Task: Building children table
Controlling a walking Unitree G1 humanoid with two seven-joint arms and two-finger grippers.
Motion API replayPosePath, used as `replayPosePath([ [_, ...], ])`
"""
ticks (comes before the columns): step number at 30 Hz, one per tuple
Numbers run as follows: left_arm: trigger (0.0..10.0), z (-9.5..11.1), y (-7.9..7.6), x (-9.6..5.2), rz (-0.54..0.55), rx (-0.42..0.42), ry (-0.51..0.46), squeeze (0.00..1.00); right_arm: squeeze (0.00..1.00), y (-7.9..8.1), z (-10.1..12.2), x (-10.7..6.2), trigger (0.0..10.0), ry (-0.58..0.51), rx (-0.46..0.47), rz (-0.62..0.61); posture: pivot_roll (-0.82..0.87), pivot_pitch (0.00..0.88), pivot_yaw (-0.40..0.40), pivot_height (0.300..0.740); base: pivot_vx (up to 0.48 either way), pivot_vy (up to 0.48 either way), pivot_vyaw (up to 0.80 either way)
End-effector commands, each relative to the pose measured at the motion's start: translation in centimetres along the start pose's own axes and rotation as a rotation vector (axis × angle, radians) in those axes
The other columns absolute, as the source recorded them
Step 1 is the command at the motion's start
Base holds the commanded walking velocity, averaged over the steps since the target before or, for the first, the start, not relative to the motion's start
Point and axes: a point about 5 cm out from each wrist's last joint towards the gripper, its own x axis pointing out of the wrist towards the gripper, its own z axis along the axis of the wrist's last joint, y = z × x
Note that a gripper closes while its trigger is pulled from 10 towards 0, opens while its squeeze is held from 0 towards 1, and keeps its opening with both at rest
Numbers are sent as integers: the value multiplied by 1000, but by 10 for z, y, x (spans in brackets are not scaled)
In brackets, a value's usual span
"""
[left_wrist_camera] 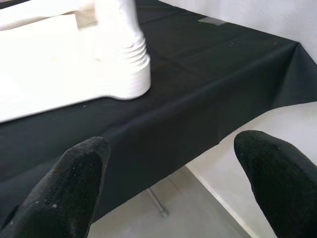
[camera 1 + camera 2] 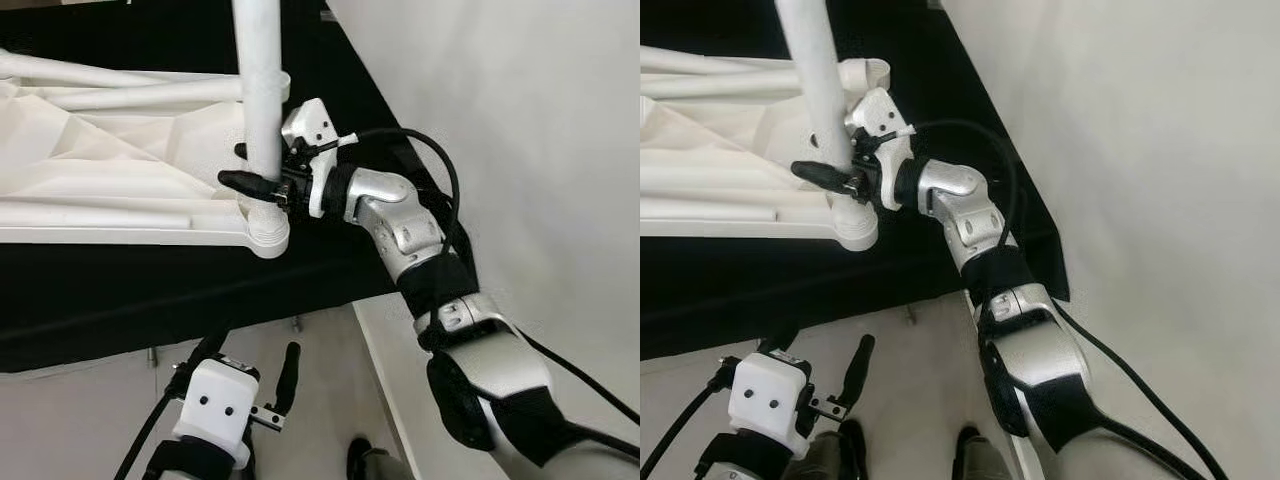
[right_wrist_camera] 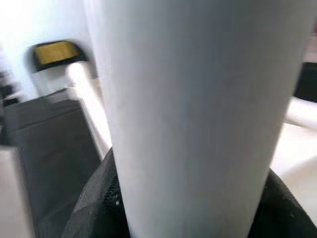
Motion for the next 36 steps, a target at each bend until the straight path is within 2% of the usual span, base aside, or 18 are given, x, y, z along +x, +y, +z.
replayPosePath([
  [1,10000,-3,0,-2,-5,-16,14,0,0,-2,-36,-33,0,157,14,-365,-67,274,-74,740,0,0,0],
  [2,10000,-3,0,-1,-5,-16,13,0,0,15,-44,-42,0,182,19,-417,-67,277,-72,740,0,0,0],
  [3,10000,-3,0,-1,-5,-16,13,0,0,15,-44,-42,0,182,19,-417,-67,277,-72,740,0,0,0],
  [5,10000,-3,1,-1,-4,-15,14,0,0,39,-49,-40,0,195,59,-365,-69,281,-70,740,0,0,0],
  [10,10000,-5,1,0,-6,-11,17,0,0,44,-39,-21,0,152,87,-344,-63,258,-67,740,0,0,0],
  [11,10000,-6,2,1,-5,-11,17,0,0,45,-35,-13,5412,148,93,-292,-61,254,-71,740,0,0,0],
  [14,10000,-6,2,1,-5,-11,16,0,0,46,-33,-11,5412,150,88,-269,-59,253,-70,740,0,0,0],
  [15,10000,-6,2,1,-2,-11,15,0,0,47,-29,-10,10000,147,93,-260,-52,257,-68,740,0,0,0],
  [17,10000,-6,3,1,-1,-11,15,0,0,48,-23,-8,10000,128,105,-226,-45,258,-65,740,0,0,0],
  [18,10000,-5,3,2,-1,-10,15,0,1000,47,-13,-5,10000,75,105,-141,-36,256,-64,740,0,0,0],
  [24,10000,-5,2,2,-1,-10,16,0,1000,42,10,-3,10000,-19,78,48,-22,254,-69,740,0,0,0],
  [25,10000,-5,2,2,0,-10,16,0,878,37,17,-2,10000,-42,60,129,-21,254,-69,740,0,0,0],
  [26,10000,-5,1,1,0,-11,16,0,0,32,21,-1,10000,-59,40,225,-16,255,-73,740,0,0,0],
  [27,10000,-5,1,1,0,-11,16,0,0,32,21,-1,10000,-59,40,225,-16,255,-73,740,0,0,0],
  [28,10000,-5,0,1,0,-13,17,0,0,27,25,0,10000,-67,3,342,-10,256,-73,740,0,0,0],
  [31,10000,-4,0,0,0,-13,17,0,0,26,25,0,10000,-65,-15,371,-9,257,-73,740,0,0,0],
  [32,10000,-4,-1,-1,-3,-16,18,0,0,25,22,3,10000,-33,-66,457,2,263,-76,740,0,0,0],
  [36,10000,-2,-2,-2,-7,-19,19,0,0,18,21,11,10000,-11,-63,473,6,270,-75,740,0,0,0],
])
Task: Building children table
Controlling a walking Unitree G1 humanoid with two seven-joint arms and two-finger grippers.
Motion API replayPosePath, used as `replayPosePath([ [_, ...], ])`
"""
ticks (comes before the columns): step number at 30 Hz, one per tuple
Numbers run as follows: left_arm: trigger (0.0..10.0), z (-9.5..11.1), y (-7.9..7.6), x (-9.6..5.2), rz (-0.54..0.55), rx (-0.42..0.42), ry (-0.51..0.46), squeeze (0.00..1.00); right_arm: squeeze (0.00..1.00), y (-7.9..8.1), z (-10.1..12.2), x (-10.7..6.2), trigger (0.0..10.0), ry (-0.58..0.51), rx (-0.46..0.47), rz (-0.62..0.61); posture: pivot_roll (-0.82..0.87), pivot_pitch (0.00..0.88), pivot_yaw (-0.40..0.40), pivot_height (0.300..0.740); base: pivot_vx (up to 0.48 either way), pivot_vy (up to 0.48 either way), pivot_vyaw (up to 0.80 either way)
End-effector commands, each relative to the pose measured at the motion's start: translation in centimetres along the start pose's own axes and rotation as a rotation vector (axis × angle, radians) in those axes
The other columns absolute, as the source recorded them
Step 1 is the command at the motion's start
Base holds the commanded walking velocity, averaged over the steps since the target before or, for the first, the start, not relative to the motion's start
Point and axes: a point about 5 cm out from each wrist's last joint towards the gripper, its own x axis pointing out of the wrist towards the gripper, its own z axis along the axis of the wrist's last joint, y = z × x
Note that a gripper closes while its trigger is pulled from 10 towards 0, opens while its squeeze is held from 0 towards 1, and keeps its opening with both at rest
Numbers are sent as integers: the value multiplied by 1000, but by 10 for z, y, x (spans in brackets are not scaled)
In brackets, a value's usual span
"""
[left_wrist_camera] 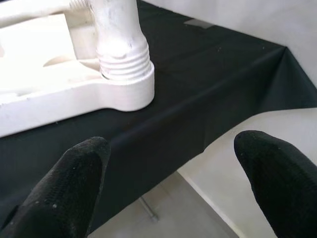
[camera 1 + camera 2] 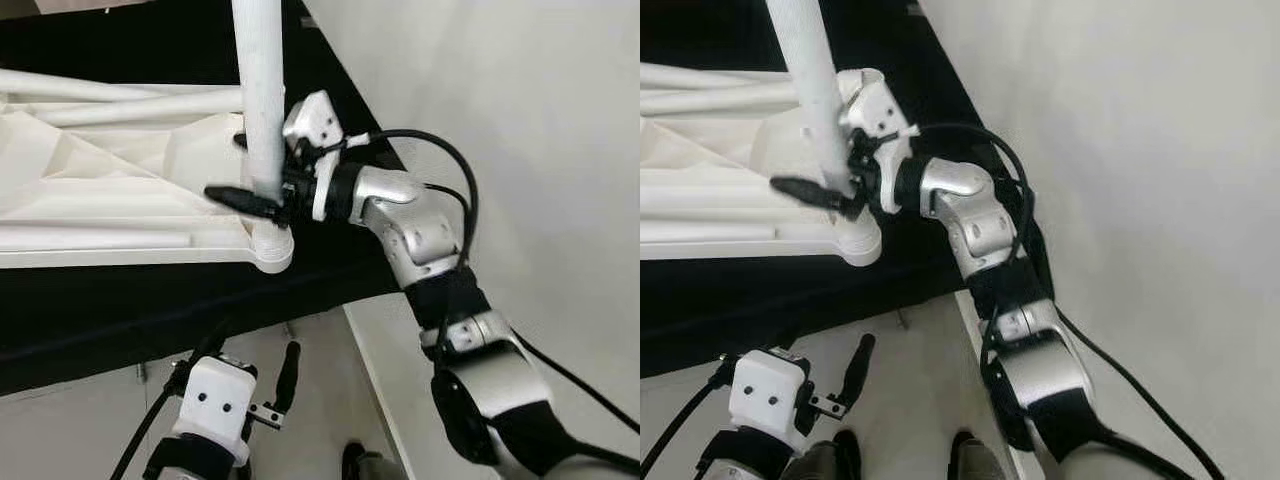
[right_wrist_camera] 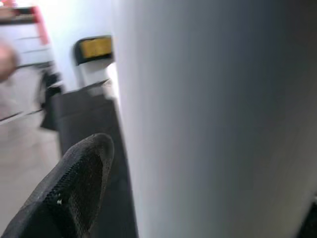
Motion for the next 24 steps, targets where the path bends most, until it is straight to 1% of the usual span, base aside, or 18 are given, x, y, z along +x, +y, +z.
replayPosePath([
  [1,10000,0,-3,-4,-2,-3,13,0,0,-3,2,5,10000,-13,26,11,7,276,-76,740,0,0,0],
  [2,10000,0,-4,-4,-3,-5,14,0,0,-5,3,5,10000,-21,52,18,10,277,-77,740,0,0,0],
  [3,10000,0,-4,-4,-3,-5,14,0,0,-5,3,5,10000,-21,52,18,10,277,-77,740,0,0,0],
  [4,10000,1,-5,-6,-6,-7,16,0,0,-4,2,3,8980,-22,90,131,14,284,-78,740,0,0,0],
  [5,10000,2,-6,-6,-6,-9,18,0,0,-2,2,2,2039,-23,83,185,16,293,-79,740,0,0,0],
  [6,10000,2,-6,-6,-6,-9,18,0,0,-2,2,2,2039,-23,83,185,16,293,-79,740,0,0,0],
  [7,10000,2,-6,-7,-7,-10,19,0,0,-2,3,1,2039,-24,78,218,16,293,-79,740,0,0,0],
  [9,10000,2,-6,-7,-7,-10,19,0,0,-2,3,1,2039,-24,78,218,16,293,-79,740,0,0,0],
  [10,10000,2,-7,-8,-7,-12,21,0,0,-1,4,0,0,-37,79,268,14,301,-80,740,0,0,0],
  [12,10000,3,-8,-10,-9,-17,24,0,0,1,5,-1,0,-40,72,332,12,314,-80,740,0,0,0],
  [18,10000,4,-8,-11,-11,-22,27,0,0,0,5,0,0,-34,59,354,2,318,-78,740,0,0,0],
  [21,10000,4,-9,-10,-11,-25,27,0,0,-3,4,-1,0,-34,55,321,-8,317,-82,740,0,0,0],
  [22,10000,4,-9,-10,-10,-27,27,0,0,-4,3,-2,0,-36,53,290,-25,313,-86,740,0,0,0],
  [23,10000,4,-10,-9,-10,-28,26,0,0,-8,0,-5,0,-29,55,223,-38,313,-88,740,0,0,0],
  [24,10000,4,-10,-9,-10,-28,26,0,0,-8,0,-5,0,-29,55,223,-38,313,-88,740,0,0,0],
])
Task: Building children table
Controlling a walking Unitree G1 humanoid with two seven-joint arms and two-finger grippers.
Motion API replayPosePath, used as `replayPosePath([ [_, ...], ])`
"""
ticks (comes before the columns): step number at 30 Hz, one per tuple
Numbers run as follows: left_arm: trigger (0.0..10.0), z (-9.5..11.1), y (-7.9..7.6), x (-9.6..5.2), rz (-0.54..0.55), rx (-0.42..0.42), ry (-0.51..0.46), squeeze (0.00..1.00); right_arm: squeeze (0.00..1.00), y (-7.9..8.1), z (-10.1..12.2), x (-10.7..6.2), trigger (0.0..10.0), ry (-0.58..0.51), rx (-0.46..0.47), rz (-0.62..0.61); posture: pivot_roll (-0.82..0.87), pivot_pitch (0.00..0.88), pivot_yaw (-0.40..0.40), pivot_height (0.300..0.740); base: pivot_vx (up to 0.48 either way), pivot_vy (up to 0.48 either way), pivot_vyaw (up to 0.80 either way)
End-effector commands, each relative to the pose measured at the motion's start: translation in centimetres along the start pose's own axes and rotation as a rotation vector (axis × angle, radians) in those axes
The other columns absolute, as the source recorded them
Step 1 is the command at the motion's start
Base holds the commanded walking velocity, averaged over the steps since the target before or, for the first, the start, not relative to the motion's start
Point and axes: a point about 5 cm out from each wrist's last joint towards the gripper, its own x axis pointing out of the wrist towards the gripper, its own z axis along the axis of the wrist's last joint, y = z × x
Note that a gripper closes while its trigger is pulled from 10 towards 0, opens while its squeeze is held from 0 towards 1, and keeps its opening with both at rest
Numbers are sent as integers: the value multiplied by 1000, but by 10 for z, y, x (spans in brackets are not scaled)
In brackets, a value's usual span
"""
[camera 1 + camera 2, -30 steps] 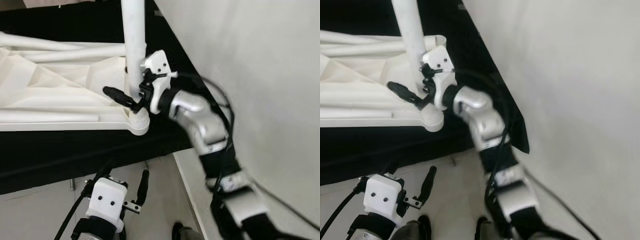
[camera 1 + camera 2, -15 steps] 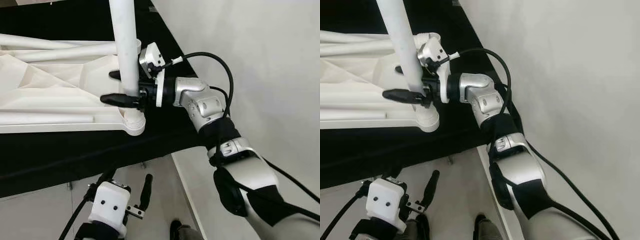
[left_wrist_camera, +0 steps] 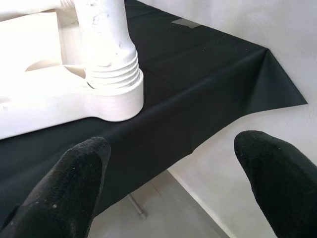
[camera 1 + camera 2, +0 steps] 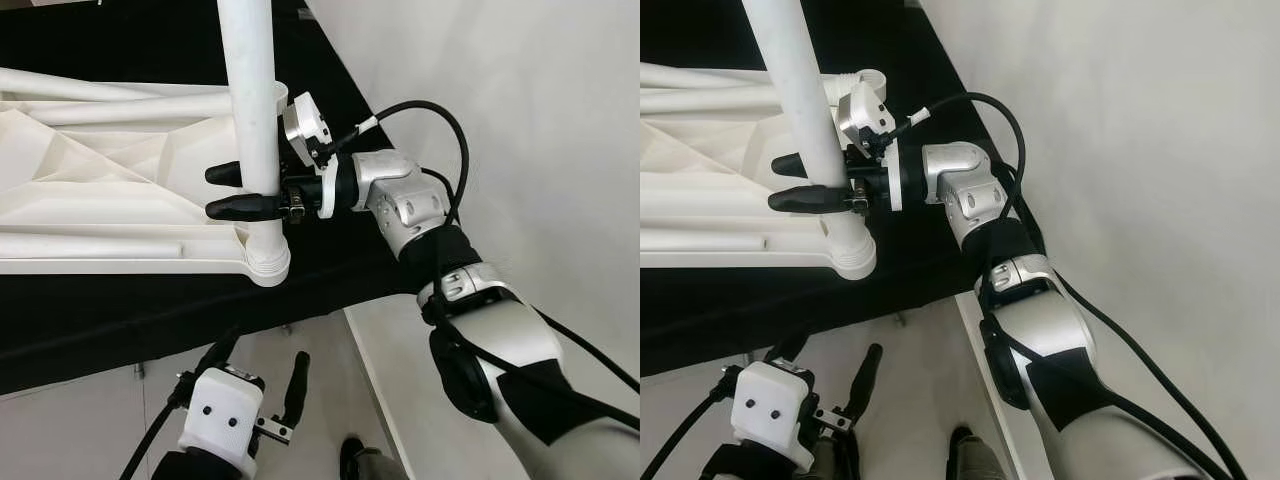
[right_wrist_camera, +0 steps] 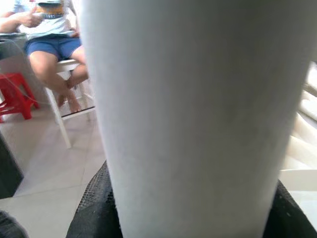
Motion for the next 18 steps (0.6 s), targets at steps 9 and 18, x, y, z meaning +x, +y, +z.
replayPosePath([
  [9,10000,-1,1,0,2,-13,17,0,0,32,-66,-1,0,185,184,-907,-61,321,-77,740,0,0,0],
  [18,10000,-4,3,5,5,-1,11,0,0,41,-64,44,0,132,194,-871,-54,281,-77,740,0,0,0],
])
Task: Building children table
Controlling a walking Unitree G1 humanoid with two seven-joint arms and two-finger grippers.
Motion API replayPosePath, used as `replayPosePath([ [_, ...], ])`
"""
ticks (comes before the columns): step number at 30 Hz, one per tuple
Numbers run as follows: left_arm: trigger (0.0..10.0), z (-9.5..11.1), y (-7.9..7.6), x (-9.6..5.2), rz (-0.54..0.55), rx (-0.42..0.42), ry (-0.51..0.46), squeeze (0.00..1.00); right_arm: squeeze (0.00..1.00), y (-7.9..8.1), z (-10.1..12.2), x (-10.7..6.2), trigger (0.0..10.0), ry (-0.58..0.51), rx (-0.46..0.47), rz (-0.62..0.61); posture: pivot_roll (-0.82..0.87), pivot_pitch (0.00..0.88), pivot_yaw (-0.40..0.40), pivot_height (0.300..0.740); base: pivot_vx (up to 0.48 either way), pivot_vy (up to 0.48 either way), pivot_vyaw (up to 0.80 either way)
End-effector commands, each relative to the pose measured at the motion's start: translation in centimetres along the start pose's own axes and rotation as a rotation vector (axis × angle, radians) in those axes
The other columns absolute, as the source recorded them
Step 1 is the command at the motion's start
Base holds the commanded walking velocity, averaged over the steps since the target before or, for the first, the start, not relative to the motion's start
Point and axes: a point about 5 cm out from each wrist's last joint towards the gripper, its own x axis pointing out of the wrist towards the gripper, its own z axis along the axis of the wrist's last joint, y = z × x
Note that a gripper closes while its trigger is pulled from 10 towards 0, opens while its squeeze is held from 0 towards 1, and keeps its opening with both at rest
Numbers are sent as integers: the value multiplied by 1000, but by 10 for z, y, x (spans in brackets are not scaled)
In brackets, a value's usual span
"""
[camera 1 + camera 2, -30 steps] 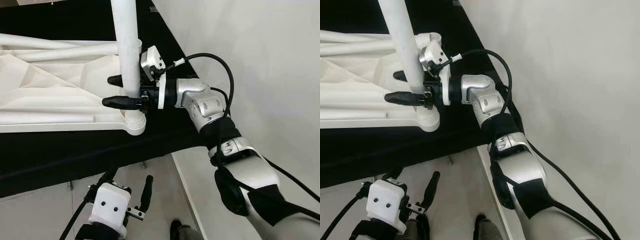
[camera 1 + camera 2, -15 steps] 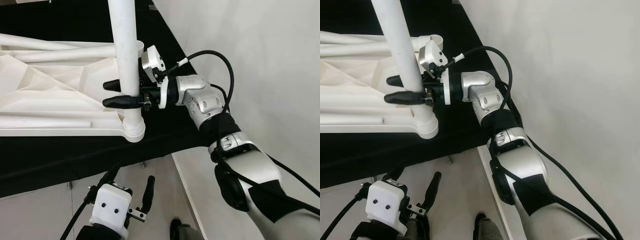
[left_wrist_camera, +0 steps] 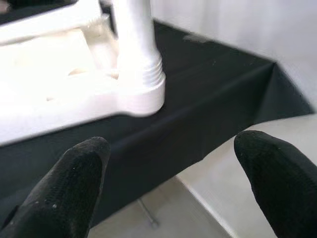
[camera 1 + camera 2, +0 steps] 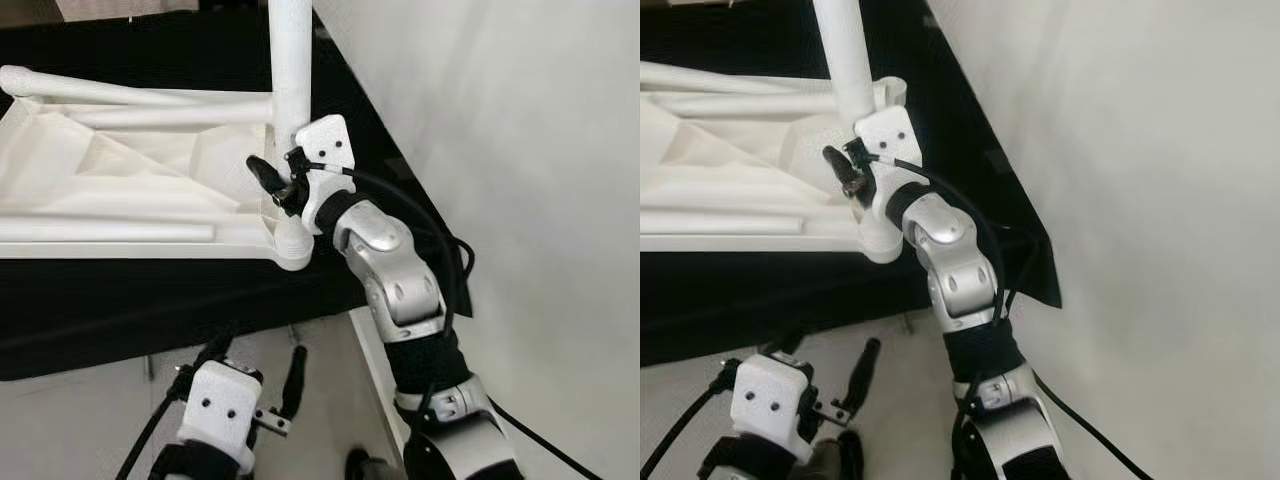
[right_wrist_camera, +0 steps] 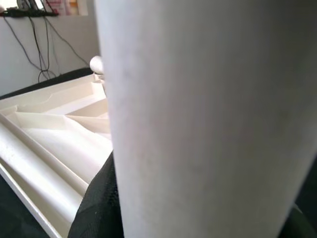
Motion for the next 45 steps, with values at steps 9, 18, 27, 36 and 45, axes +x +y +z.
replayPosePath([
  [9,10000,-6,1,1,13,-3,26,0,1000,36,12,17,10000,-14,136,298,-43,274,-79,740,0,0,0],
  [18,10000,-6,0,0,15,-4,25,0,4,23,44,13,10000,-169,37,672,-33,280,-87,740,0,0,0],
  [27,10000,-4,-1,-4,17,-6,33,0,0,6,48,11,10000,-155,23,1000,-16,294,-85,740,0,0,0],
  [36,10000,-5,-2,-5,17,-7,37,0,0,3,47,13,0,-152,23,1079,-12,294,-86,740,0,0,0],
  [45,10000,-5,-2,-4,17,-8,38,0,0,-16,36,19,0,-130,30,794,-23,289,-81,740,0,0,0],
])
